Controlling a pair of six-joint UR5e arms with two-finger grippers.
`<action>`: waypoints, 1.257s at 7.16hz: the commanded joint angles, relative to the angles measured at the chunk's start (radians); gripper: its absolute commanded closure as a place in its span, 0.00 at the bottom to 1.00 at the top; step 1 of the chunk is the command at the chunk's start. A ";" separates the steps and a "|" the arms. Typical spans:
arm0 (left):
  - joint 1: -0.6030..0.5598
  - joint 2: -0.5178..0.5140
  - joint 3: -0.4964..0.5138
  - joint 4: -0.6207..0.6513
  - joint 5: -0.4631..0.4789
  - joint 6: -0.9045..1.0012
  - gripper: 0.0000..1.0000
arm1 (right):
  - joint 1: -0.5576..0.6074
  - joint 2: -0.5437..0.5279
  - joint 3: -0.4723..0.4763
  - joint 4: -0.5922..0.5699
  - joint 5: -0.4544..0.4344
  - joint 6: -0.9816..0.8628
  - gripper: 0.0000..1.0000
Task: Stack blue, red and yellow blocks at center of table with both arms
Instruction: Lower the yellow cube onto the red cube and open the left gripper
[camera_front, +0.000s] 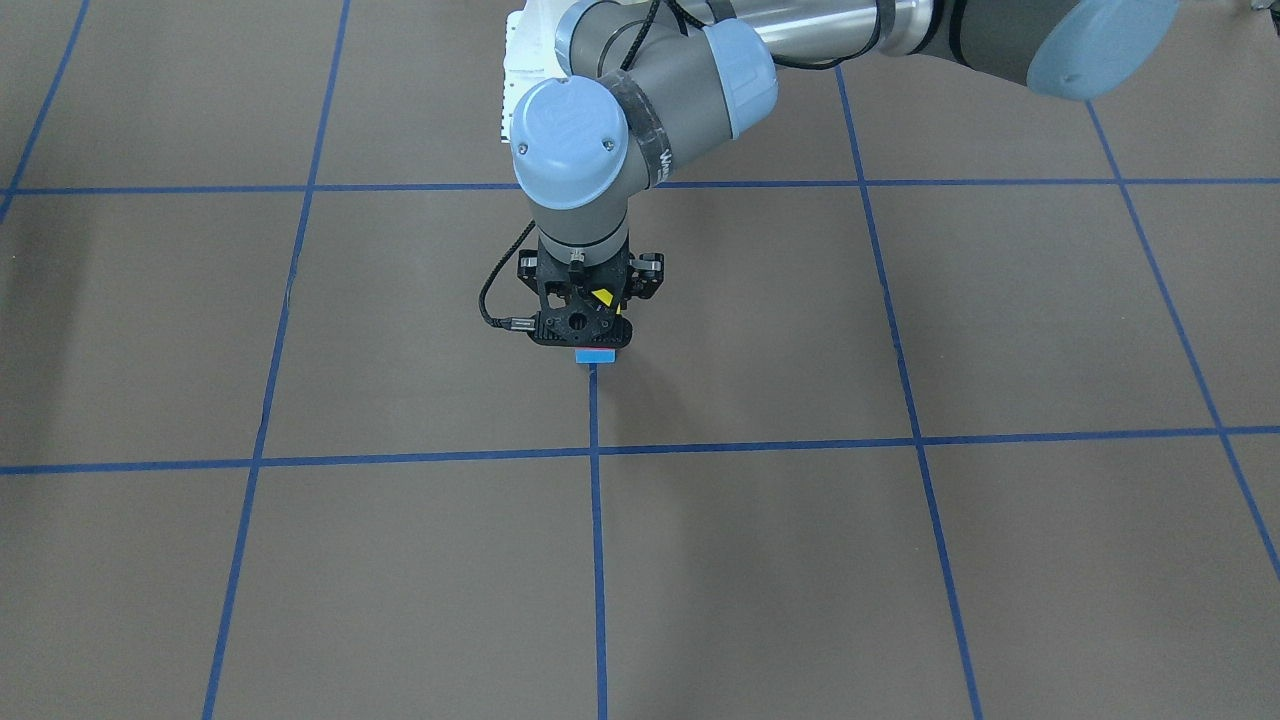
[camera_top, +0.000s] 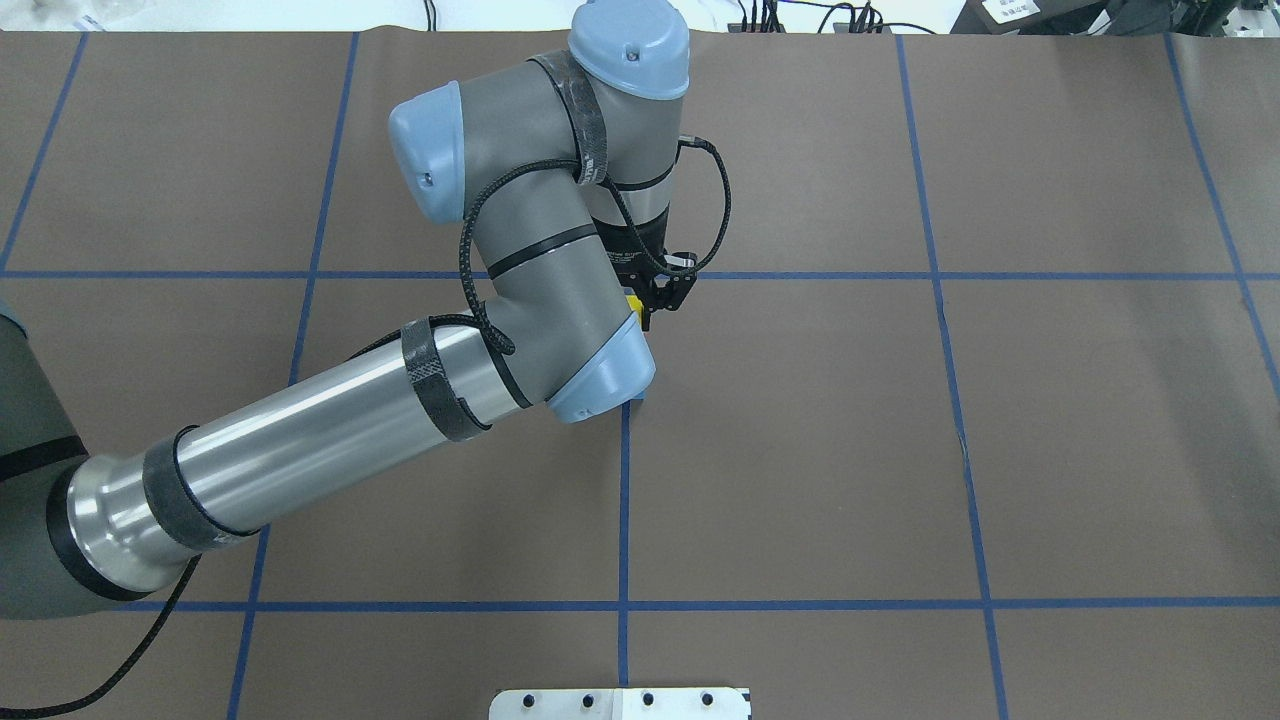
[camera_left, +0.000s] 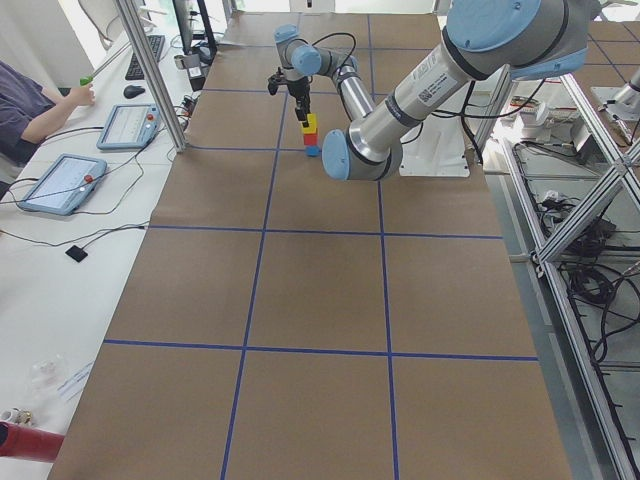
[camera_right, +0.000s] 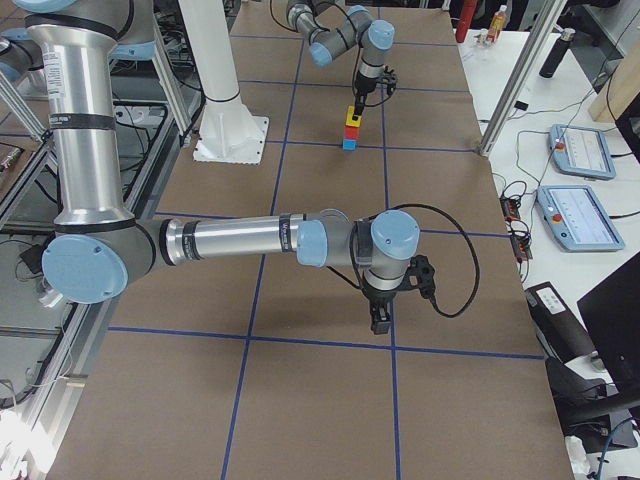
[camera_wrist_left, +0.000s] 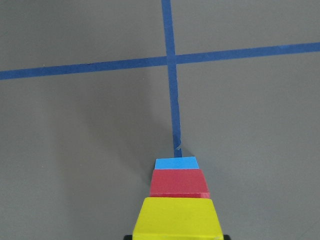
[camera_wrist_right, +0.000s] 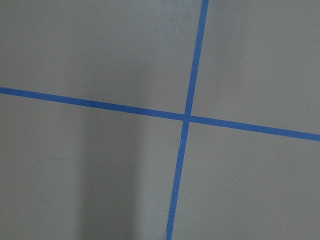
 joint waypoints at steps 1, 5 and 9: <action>0.005 0.002 -0.009 0.001 0.002 -0.004 0.01 | 0.000 -0.002 0.000 0.000 0.001 0.000 0.01; 0.010 -0.001 -0.058 0.004 0.042 -0.062 0.00 | 0.000 0.003 -0.003 0.000 0.001 0.000 0.01; -0.130 0.456 -0.800 0.265 0.043 0.134 0.00 | 0.006 0.000 0.003 0.009 0.004 0.006 0.01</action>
